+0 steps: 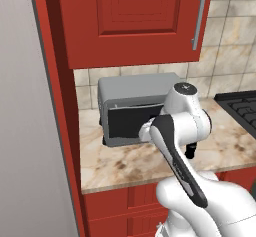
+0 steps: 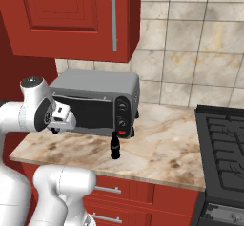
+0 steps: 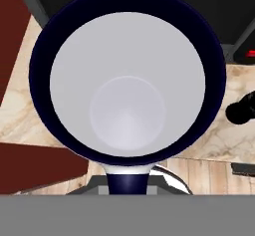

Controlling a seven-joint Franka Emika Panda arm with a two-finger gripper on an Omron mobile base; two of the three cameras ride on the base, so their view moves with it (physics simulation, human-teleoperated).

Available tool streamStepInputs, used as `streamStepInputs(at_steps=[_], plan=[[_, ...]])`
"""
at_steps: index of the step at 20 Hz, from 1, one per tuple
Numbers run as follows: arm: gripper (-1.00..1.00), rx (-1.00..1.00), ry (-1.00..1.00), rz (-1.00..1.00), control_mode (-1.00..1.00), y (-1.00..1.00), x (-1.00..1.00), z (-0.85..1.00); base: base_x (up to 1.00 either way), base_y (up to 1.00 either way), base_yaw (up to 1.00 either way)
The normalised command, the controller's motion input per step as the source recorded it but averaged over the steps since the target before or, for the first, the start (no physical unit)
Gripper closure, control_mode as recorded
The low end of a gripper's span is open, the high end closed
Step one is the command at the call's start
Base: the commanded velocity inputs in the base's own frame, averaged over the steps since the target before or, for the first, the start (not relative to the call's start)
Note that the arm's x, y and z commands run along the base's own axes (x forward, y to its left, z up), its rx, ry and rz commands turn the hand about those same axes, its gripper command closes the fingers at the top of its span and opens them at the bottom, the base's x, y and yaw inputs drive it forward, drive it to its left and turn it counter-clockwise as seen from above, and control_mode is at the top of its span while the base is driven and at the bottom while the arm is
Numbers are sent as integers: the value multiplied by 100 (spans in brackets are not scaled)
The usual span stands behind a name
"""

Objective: Pick the mug from the counter and place it inside the microwave. Then close the microwave.

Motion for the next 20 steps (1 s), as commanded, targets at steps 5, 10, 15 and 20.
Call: streamStepInputs(at_steps=[5, 10, 15, 20], plan=[[100, 0, -15, 0, -100, 0, -12, 45, 0, 0, 0], [100, -1, -14, 0, -100, 0, -8, 48, 0, 0, 0], [100, 0, -9, 0, -100, -20, -3, 27, 0, 0, 0], [100, 0, -2, 0, -100, -40, -12, 29, 0, 0, 0]])
